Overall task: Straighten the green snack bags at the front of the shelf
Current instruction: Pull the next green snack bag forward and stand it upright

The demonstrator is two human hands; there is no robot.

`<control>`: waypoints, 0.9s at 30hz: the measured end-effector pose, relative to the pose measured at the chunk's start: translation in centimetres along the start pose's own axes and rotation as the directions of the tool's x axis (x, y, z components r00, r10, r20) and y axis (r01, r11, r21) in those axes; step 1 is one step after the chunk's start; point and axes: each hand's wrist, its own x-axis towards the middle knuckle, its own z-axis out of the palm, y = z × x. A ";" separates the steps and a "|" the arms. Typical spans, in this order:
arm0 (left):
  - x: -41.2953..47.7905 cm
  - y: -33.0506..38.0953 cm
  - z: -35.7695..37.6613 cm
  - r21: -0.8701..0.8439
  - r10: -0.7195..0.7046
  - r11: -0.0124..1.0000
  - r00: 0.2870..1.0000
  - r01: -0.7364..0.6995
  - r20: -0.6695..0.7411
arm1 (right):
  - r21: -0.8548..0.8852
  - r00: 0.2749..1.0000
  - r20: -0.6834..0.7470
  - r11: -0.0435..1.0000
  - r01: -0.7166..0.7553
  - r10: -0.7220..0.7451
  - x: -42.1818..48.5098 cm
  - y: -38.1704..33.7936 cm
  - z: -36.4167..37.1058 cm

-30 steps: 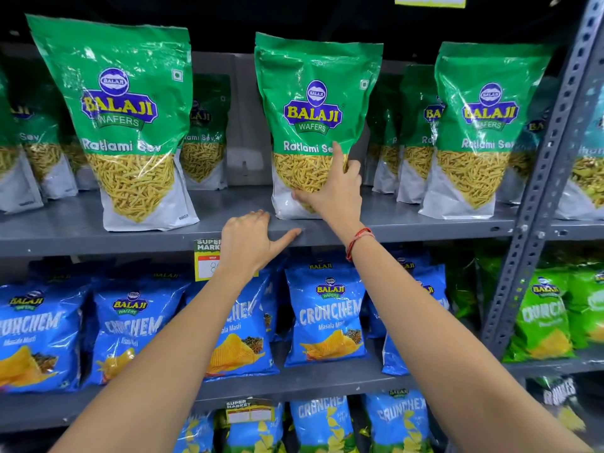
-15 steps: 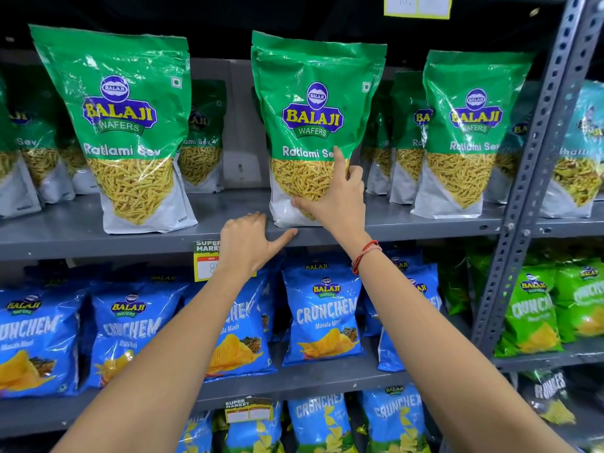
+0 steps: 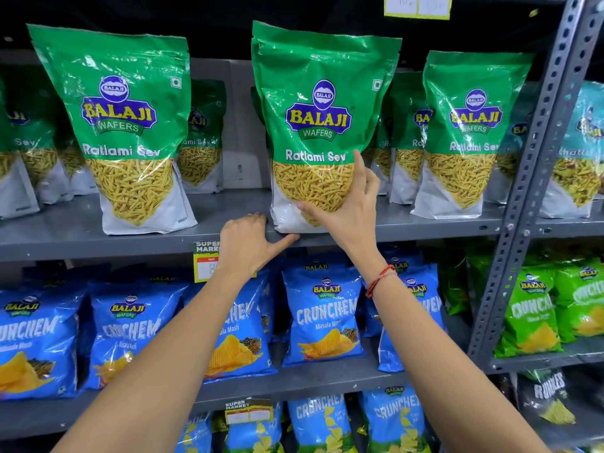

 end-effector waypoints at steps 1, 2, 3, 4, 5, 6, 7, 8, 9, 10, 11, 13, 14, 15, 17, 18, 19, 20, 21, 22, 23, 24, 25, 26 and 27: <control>0.0 -0.1 0.1 0.007 -0.002 1.000 1.000 0.002 0.007 | 0.052 1.000 0.013 0.998 -0.027 0.026 0.0 0.2 0.0; 0.0 -0.1 0.2 0.015 -0.005 1.000 1.000 0.005 0.012 | 0.102 0.997 0.041 0.993 -0.064 0.060 0.0 0.4 0.1; 0.1 -0.2 0.2 0.020 -0.008 1.000 1.000 0.007 0.016 | 0.146 0.993 0.075 0.984 -0.101 0.091 0.2 0.7 0.2; 0.1 -0.2 0.2 0.024 -0.009 1.000 1.000 0.009 0.018 | 0.179 0.988 0.104 0.975 -0.131 0.114 0.3 0.9 0.3; 0.1 -0.2 0.3 0.026 -0.010 1.000 1.000 0.009 0.019 | 0.196 0.984 0.126 0.969 -0.150 0.127 0.6 1.1 0.5; 0.1 -0.1 0.2 0.028 -0.011 1.000 1.000 0.010 0.019 | 0.202 0.980 0.147 0.966 -0.161 0.133 0.8 1.3 0.6; 0.1 -0.1 0.2 0.031 -0.012 0.999 1.000 0.011 0.018 | 0.203 0.977 0.166 0.965 -0.164 0.131 1.1 1.4 0.7; 0.1 -0.1 0.2 0.033 -0.014 0.999 1.000 0.013 0.018 | 0.201 0.975 0.183 0.966 -0.163 0.127 1.3 1.5 0.7; 0.1 -0.1 0.2 0.034 -0.015 0.999 1.000 0.014 0.017 | 0.200 0.973 0.195 0.967 -0.160 0.121 1.5 1.5 0.7; 0.1 -0.1 0.2 0.034 -0.015 0.999 1.000 0.014 0.018 | 0.201 0.972 0.204 0.967 -0.159 0.117 1.7 1.5 0.7; 0.1 -0.1 0.2 0.035 -0.014 0.999 1.000 0.013 0.018 | 0.205 0.971 0.209 0.966 -0.157 0.113 1.9 1.7 0.7; 0.1 -0.1 0.2 0.036 -0.014 0.999 1.000 0.013 0.024 | 0.206 0.970 0.217 0.966 -0.154 0.109 2.2 1.8 0.8; 0.1 -0.1 0.2 0.035 -0.013 0.999 1.000 0.012 0.026 | 0.202 0.968 0.225 0.967 -0.154 0.107 2.2 1.7 0.9; 0.1 -0.1 0.2 0.031 -0.009 0.999 1.000 0.008 0.023 | 0.207 0.968 0.230 0.966 -0.152 0.103 2.4 1.9 1.0; 0.1 -0.1 0.1 0.019 -0.010 1.000 1.000 0.010 0.027 | 0.212 0.968 0.232 0.966 -0.149 0.099 2.6 1.9 1.0; 0.1 -0.1 0.1 0.011 -0.010 1.000 1.000 0.009 0.028 | 0.210 0.967 0.233 0.966 -0.150 0.100 2.6 1.9 0.9; 0.1 -0.1 0.2 0.002 -0.007 1.000 1.000 0.007 0.021 | 0.217 0.967 0.233 0.965 -0.150 0.098 2.7 2.1 1.0; 0.1 -0.2 0.3 -0.006 -0.009 1.000 1.000 0.009 0.025 | 0.216 0.967 0.234 0.964 -0.154 0.102 2.7 2.0 1.0; 0.1 -0.2 0.4 -0.012 -0.005 1.000 1.000 0.006 0.018 | 0.224 0.968 0.230 0.962 -0.153 0.100 2.6 2.1 1.0; 0.1 -0.2 0.4 -0.016 -0.006 1.000 1.000 0.006 0.017 | 0.222 0.968 0.227 0.962 -0.160 0.108 2.5 2.1 1.0; 0.2 -0.3 0.6 -0.025 0.000 1.000 1.000 0.000 0.007 | 0.233 0.968 0.225 0.959 -0.161 0.108 2.5 2.3 1.1; 0.2 -0.2 0.6 -0.027 -0.002 1.000 1.000 0.002 0.019 | 0.229 0.969 0.219 0.959 -0.166 0.115 2.4 2.2 1.0; 0.1 -0.2 0.6 -0.029 -0.001 1.000 1.000 0.002 0.019 | 0.231 0.970 0.214 0.959 -0.162 0.112 2.5 2.4 1.0; 0.1 -0.2 0.5 -0.031 -0.003 1.000 1.000 0.004 0.028 | 0.225 0.970 0.212 0.960 -0.167 0.119 2.4 2.3 1.0; 0.1 -0.2 0.5 -0.029 0.002 1.000 1.000 -0.001 0.024 | 0.234 0.972 0.209 0.959 -0.159 0.110 2.5 2.5 1.1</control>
